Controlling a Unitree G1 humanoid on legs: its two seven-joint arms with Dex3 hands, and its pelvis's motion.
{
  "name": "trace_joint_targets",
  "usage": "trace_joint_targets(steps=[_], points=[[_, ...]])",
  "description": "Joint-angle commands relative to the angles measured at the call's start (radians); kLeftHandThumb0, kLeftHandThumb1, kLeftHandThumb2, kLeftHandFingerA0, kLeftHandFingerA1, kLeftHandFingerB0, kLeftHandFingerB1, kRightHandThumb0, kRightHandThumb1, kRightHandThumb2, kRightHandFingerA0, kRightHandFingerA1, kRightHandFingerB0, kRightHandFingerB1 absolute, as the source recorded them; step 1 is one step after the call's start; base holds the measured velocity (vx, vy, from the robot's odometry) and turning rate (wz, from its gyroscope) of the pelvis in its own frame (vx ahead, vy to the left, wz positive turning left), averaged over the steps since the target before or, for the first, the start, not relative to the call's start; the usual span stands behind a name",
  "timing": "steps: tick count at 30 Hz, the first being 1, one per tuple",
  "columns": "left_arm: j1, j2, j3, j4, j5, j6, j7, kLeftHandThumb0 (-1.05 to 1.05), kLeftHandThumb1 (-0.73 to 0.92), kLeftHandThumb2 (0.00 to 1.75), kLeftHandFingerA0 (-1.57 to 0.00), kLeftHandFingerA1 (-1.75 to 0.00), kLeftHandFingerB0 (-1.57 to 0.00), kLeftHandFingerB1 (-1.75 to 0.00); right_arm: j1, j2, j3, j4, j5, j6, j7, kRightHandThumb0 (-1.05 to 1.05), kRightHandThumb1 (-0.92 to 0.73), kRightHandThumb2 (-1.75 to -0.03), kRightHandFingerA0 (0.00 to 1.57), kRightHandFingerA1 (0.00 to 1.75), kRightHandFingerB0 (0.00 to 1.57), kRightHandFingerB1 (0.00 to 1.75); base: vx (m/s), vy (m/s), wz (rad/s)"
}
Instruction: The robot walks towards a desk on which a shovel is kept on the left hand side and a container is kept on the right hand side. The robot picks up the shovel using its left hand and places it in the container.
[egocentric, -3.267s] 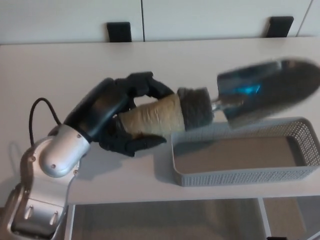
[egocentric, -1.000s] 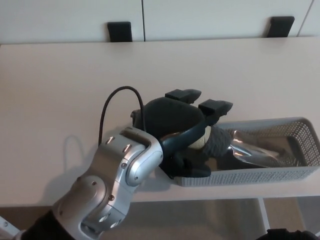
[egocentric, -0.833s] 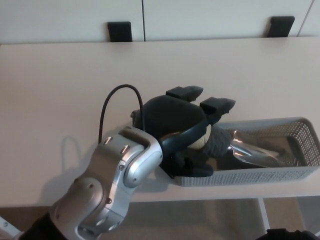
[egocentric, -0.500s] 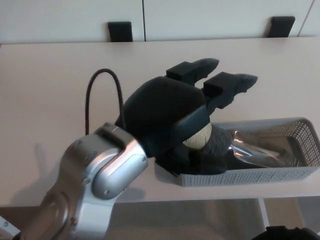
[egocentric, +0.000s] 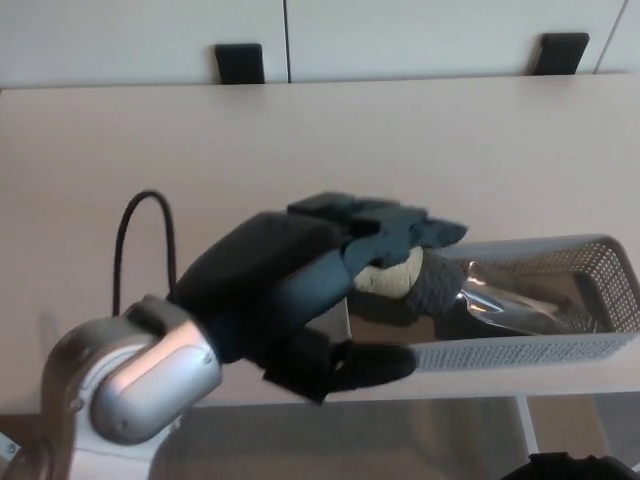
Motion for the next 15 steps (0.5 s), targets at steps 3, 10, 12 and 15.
trace_joint_targets(steps=[3, 10, 12, 15], points=[[0.623, 0.259, 0.540, -0.305, -1.212, -0.135, -0.587, -0.95, 0.92, 0.82, -0.19, -0.35, -0.25, -0.33, 0.015, -0.021, 0.024, 0.058, -0.019, 0.018, 0.023, -0.22, -0.59, -0.57, 0.69, 0.55, 0.58, 0.49, 0.00, 0.000, 0.00], [0.731, 0.281, 0.665, -0.285, -1.285, -0.206, -0.683, -0.85, 0.92, 0.82, -0.16, -0.33, -0.19, -0.31, 0.007, -0.022, 0.023, 0.086, -0.015, -0.015, 0.022, -0.21, -0.60, -0.57, 0.70, 0.56, 0.58, 0.50, 0.00, 0.000, 0.00], [0.730, 0.294, 0.708, -0.288, -1.318, -0.204, -0.690, -0.84, 0.78, 1.20, -0.10, -0.44, -0.12, -0.42, 0.009, -0.022, 0.021, 0.078, -0.012, -0.005, 0.025, -0.20, -0.60, -0.57, 0.69, 0.56, 0.57, 0.50, 0.00, 0.000, 0.00], [0.751, 0.302, 0.791, -0.274, -1.343, -0.209, -0.713, -0.90, 0.92, 0.82, -0.25, -0.34, -0.21, -0.31, 0.007, -0.021, 0.024, 0.080, -0.018, 0.003, 0.022, -0.21, -0.60, -0.57, 0.69, 0.56, 0.57, 0.49, 0.00, 0.000, 0.00]])
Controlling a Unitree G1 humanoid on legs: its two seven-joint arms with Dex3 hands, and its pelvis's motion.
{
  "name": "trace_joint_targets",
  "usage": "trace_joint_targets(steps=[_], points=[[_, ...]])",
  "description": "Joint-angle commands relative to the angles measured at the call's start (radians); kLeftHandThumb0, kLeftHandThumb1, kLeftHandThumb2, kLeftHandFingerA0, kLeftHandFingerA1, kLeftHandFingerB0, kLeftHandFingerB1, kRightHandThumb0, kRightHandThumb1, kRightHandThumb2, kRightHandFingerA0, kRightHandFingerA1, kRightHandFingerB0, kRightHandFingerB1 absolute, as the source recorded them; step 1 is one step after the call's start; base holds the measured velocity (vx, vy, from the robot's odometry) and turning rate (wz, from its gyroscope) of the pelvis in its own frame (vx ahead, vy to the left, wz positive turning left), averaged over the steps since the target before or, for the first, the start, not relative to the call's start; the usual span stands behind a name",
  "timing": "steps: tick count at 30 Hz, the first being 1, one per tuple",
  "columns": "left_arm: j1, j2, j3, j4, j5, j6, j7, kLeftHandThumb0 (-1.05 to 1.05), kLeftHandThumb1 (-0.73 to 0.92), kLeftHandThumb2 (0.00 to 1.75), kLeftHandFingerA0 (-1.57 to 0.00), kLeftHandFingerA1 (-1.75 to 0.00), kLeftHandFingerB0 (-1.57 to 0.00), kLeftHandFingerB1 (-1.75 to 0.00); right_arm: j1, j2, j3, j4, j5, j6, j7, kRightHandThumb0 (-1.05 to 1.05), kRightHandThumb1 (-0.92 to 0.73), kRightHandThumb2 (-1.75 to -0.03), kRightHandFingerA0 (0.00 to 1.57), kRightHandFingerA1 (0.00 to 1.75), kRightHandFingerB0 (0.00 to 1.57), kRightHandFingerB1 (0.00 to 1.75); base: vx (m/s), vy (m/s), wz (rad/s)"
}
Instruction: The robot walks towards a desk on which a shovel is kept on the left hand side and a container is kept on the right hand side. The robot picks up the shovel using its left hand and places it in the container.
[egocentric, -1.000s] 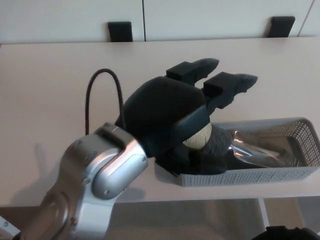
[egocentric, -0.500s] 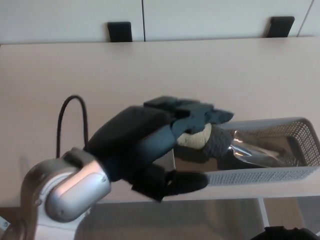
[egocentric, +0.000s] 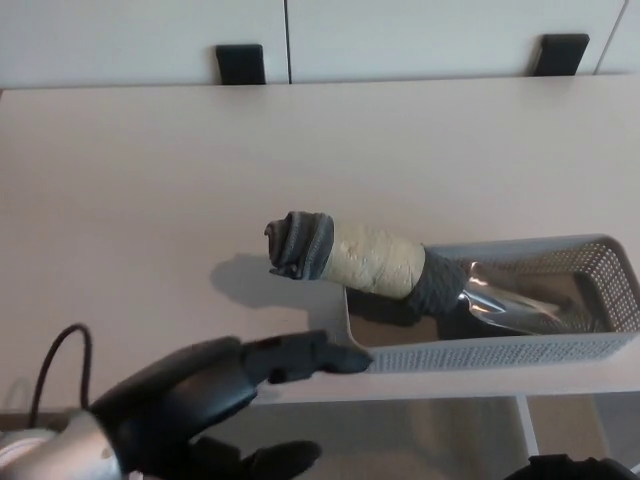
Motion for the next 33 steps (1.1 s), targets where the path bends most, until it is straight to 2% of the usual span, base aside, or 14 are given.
trace_joint_targets(steps=[1, 5, 8, 9, 11, 13, 16, 22, 23, 26, 27, 30, 31, 33], points=[[0.398, 0.213, 0.602, -0.223, -1.099, -0.203, -0.601, -0.91, 0.92, 0.83, -0.26, -0.35, -0.21, -0.31, 0.006, -0.021, 0.023, 0.077, -0.018, 0.000, 0.021, -0.21, -0.60, -0.57, 0.69, 0.56, 0.57, 0.50, 0.00, 0.000, 0.00], [0.408, 0.220, 0.612, -0.153, -1.037, -0.142, -0.641, -0.87, 0.92, 0.79, -0.27, -0.36, -0.21, -0.32, 0.005, -0.020, 0.021, 0.084, -0.014, -0.007, 0.020, -0.19, -0.60, -0.57, 0.69, 0.56, 0.57, 0.50, 0.00, 0.000, 0.00], [0.447, 0.202, 0.562, -0.074, -0.857, -0.158, -0.621, -0.85, 0.92, 0.78, -0.30, -0.35, -0.27, -0.33, 0.004, -0.020, 0.021, 0.084, -0.013, -0.006, 0.023, -0.19, -0.60, -0.57, 0.69, 0.56, 0.57, 0.50, 0.00, 0.000, 0.00], [0.439, 0.215, 0.474, 0.027, -0.704, -0.246, -0.603, -0.76, 0.92, 0.81, -0.26, -0.35, -0.27, -0.34, 0.009, -0.023, 0.021, 0.086, -0.014, -0.015, 0.021, -0.20, -0.60, -0.57, 0.70, 0.57, 0.57, 0.50, 0.00, 0.000, 0.00], [0.423, 0.240, 0.375, 0.118, -0.560, -0.265, -0.536, -0.81, 0.84, 0.90, -0.22, -0.38, -0.22, -0.36, 0.011, -0.023, 0.024, 0.084, -0.017, -0.015, 0.019, -0.21, -0.60, -0.57, 0.70, 0.56, 0.57, 0.49, 0.00, 0.000, 0.00], [0.403, 0.246, 0.276, 0.238, -0.382, -0.304, -0.400, -0.76, 0.92, 0.74, -0.27, -0.36, -0.24, -0.31, 0.006, -0.021, 0.026, 0.090, -0.018, -0.018, 0.015, -0.20, -0.60, -0.57, 0.70, 0.56, 0.57, 0.49, 0.00, 0.000, 0.00], [0.330, 0.238, 0.157, 0.418, -0.212, -0.287, -0.244, -0.69, 0.92, 0.73, -0.23, -0.36, -0.24, -0.32, 0.004, -0.020, 0.025, 0.091, -0.016, -0.019, 0.011, -0.22, -0.60, -0.57, 0.70, 0.56, 0.58, 0.50, 0.00, 0.000, 0.00], [0.206, 0.180, 0.031, 0.734, -0.042, -0.380, -0.020, -0.68, 0.92, 0.69, -0.29, -0.36, -0.26, -0.31, 0.015, -0.009, 0.015, 0.089, -0.019, -0.033, -0.032, -0.22, -0.58, -0.56, 0.72, 0.58, 0.56, 0.48, 0.00, 0.000, 0.00], [0.158, 0.128, 0.018, 0.856, -0.026, -0.350, 0.055, -0.69, 0.84, 0.66, -0.31, -0.35, -0.31, -0.33, 0.024, 0.006, 0.000, 0.089, -0.001, -0.045, -0.047, -0.20, -0.59, -0.55, 0.66, 0.56, 0.55, 0.50, 0.00, 0.000, 0.00], [0.134, 0.108, 0.009, 0.928, 0.002, -0.364, 0.144, -0.62, 0.80, 0.64, -0.35, -0.37, -0.32, -0.33, 0.028, 0.021, -0.006, 0.092, 0.004, -0.040, -0.063, -0.20, -0.58, -0.57, 0.61, 0.54, 0.52, 0.48, 0.00, 0.000, 0.00], [0.135, 0.105, 0.010, 0.942, 0.018, -0.374, 0.185, -0.62, 0.62, 0.97, -0.37, -0.54, -0.20, -0.44, 0.028, 0.026, -0.007, 0.092, 0.008, -0.038, -0.063, -0.21, -0.58, -0.57, 0.58, 0.53, 0.50, 0.48, 0.00, 0.000, 0.00], [0.125, 0.083, 0.019, 1.014, 0.066, -0.407, 0.349, -0.58, 0.54, 0.92, -0.42, -0.56, -0.26, -0.47, 0.037, 0.031, -0.021, 0.065, 0.020, -0.024, -0.064, -0.22, -0.59, -0.57, 0.56, 0.53, 0.47, 0.48, 0.00, 0.000, 0.00], [0.112, 0.073, 0.021, 1.065, 0.076, -0.428, 0.405, -0.59, 0.68, 0.61, -0.46, -0.40, -0.42, -0.36, 0.035, 0.027, -0.024, 0.062, 0.018, -0.026, -0.065, -0.22, -0.59, -0.57, 0.56, 0.54, 0.47, 0.48, 0.00, 0.000, 0.00], [0.099, 0.072, 0.023, 1.110, 0.084, -0.429, 0.453, -0.58, 0.63, 0.61, -0.46, -0.41, -0.42, -0.37, 0.034, 0.026, -0.028, 0.060, 0.019, -0.023, -0.065, -0.22, -0.58, -0.57, 0.57, 0.54, 0.47, 0.48, 0.00, 0.000, 0.00]])
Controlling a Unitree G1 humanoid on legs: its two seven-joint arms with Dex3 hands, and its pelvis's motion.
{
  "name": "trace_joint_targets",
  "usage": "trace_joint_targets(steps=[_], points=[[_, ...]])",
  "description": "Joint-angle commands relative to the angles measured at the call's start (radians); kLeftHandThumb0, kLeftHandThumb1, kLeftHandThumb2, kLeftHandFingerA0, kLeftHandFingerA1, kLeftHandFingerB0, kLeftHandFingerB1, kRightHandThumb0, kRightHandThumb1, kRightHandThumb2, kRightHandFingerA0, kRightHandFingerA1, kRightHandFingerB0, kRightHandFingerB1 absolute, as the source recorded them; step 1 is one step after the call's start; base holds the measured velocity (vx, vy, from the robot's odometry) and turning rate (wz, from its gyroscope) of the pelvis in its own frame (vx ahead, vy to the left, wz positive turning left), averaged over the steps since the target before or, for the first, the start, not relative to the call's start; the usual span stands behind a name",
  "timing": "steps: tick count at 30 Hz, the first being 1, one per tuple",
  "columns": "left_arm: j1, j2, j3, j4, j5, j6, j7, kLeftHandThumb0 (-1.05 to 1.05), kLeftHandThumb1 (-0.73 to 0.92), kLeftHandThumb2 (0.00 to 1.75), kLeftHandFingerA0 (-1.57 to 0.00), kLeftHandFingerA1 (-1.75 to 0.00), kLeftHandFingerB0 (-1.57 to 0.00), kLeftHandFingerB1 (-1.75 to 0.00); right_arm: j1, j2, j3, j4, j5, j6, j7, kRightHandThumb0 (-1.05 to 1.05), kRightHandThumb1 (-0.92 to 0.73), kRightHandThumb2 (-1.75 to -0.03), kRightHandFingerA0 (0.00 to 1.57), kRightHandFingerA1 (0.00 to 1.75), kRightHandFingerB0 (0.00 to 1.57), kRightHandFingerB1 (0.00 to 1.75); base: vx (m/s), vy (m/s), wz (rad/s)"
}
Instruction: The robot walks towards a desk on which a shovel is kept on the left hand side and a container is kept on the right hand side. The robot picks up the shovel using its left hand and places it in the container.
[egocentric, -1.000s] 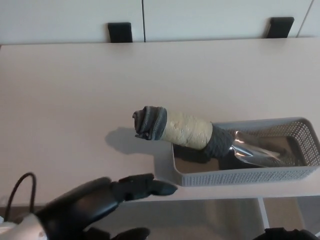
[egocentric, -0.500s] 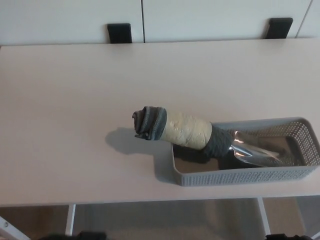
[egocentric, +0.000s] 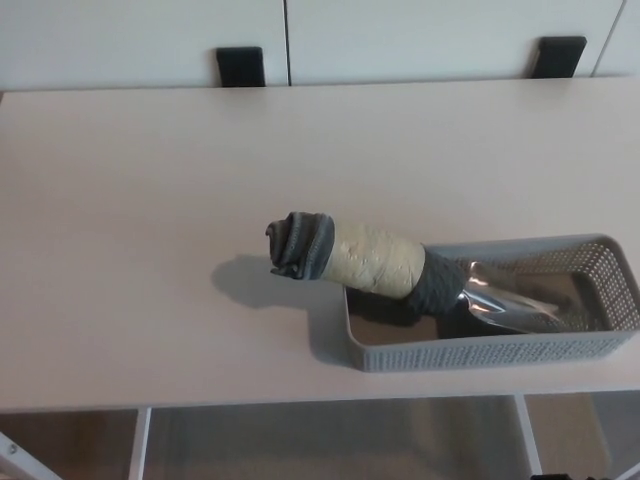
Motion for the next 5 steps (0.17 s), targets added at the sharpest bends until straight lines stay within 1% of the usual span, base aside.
trace_joint_targets(steps=[1, 3, 5], points=[[-0.105, -0.051, -0.050, 0.443, 0.227, -0.301, 0.520, -0.55, 0.63, 0.60, -0.46, -0.42, -0.42, -0.38, 0.026, 0.014, -0.045, 0.000, 0.019, -0.022, -0.056, -0.21, -0.58, -0.57, 0.56, 0.54, 0.48, 0.49, 0.00, 0.000, 0.00], [-0.105, -0.048, -0.024, 0.473, 0.204, -0.303, 0.536, -0.49, 0.62, 0.59, -0.50, -0.42, -0.42, -0.38, 0.024, 0.013, -0.040, 0.002, 0.013, -0.033, -0.057, -0.21, -0.58, -0.57, 0.57, 0.54, 0.47, 0.49, 0.00, 0.000, 0.00], [-0.097, -0.040, -0.014, 0.476, 0.197, -0.313, 0.537, -0.51, 0.64, 0.59, -0.52, -0.42, -0.45, -0.38, 0.024, 0.015, -0.039, 0.004, 0.012, -0.033, -0.058, -0.20, -0.58, -0.57, 0.57, 0.54, 0.48, 0.48, 0.00, 0.000, 0.00]])
